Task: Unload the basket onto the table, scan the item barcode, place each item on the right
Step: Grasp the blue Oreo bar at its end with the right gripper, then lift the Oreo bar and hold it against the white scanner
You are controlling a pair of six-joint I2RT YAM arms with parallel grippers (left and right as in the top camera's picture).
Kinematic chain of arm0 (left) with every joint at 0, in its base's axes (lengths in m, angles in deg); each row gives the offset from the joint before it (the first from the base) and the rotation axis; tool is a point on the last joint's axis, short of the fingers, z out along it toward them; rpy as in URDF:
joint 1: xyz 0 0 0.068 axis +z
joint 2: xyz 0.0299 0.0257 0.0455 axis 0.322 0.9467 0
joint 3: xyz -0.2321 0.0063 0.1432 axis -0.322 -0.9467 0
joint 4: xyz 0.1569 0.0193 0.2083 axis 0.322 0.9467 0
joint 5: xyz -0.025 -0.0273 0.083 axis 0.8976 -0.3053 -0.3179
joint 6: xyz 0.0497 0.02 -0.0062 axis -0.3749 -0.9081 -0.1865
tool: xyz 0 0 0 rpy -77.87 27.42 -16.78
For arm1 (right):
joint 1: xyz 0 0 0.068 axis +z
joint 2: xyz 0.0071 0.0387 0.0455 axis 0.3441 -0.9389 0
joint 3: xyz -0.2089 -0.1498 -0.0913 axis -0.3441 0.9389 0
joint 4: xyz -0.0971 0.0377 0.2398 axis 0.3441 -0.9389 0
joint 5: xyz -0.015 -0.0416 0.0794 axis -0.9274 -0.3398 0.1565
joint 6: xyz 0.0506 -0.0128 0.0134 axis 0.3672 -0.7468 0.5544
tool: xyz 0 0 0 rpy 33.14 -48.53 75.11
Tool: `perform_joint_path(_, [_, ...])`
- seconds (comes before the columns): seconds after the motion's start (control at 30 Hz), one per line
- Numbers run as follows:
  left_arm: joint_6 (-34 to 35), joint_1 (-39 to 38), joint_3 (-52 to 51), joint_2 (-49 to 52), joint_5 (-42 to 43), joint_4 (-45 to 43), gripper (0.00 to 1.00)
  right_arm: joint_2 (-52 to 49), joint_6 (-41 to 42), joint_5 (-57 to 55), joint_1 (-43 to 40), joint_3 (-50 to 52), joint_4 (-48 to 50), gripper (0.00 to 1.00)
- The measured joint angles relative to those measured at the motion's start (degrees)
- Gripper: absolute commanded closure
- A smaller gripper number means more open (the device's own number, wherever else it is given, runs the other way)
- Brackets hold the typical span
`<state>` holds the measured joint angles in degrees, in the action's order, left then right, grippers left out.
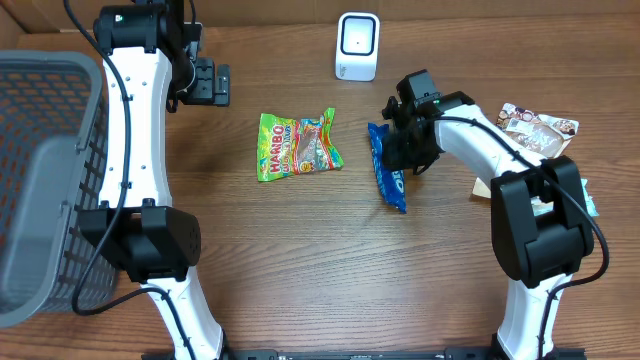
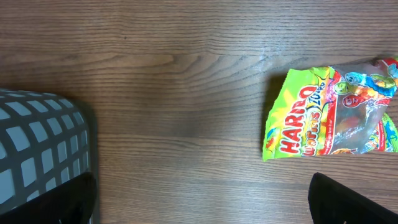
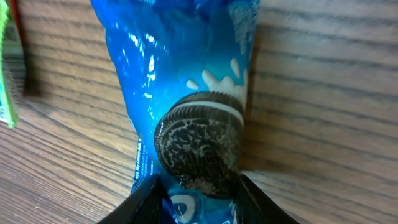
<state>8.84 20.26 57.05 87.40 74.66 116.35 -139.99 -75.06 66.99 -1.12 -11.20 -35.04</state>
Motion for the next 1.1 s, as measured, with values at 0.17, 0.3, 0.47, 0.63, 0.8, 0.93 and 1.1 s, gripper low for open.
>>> perform_joint_path(0.17, [0.00,0.00,0.00,0.00,0.00,0.02,0.00,0.00,-0.09,-1.40,1.16,0.83,0.48,0.83])
perform_joint_path(0.3, [0.00,0.00,0.00,0.00,0.00,0.00,0.00,0.09,0.26,-1.44,1.31,0.92,0.76,0.96])
perform_joint_path(0.47, [0.00,0.00,0.00,0.00,0.00,0.02,0.00,0.13,0.02,-0.48,1.29,0.70,0.46,0.96])
perform_joint_path(0.63, [0.00,0.00,-0.02,0.00,0.00,0.02,0.00,0.15,-0.02,5.57,1.20,-2.45,-4.96,0.96])
perform_joint_path(0.8, [0.00,0.00,-0.02,0.00,-0.02,0.00,0.01,1.77,0.00,21.29,-0.55,-13.03,-12.94,0.96])
perform_joint_path(0.93, [0.00,0.00,-0.02,0.00,0.00,0.00,0.00,4.35,1.90,38.64,-4.61,-23.65,-15.56,0.96])
perform_joint_path(1.1, [0.00,0.00,0.00,0.00,0.02,0.00,0.00,8.07,10.78,63.82,-11.45,-28.52,-8.04,0.97])
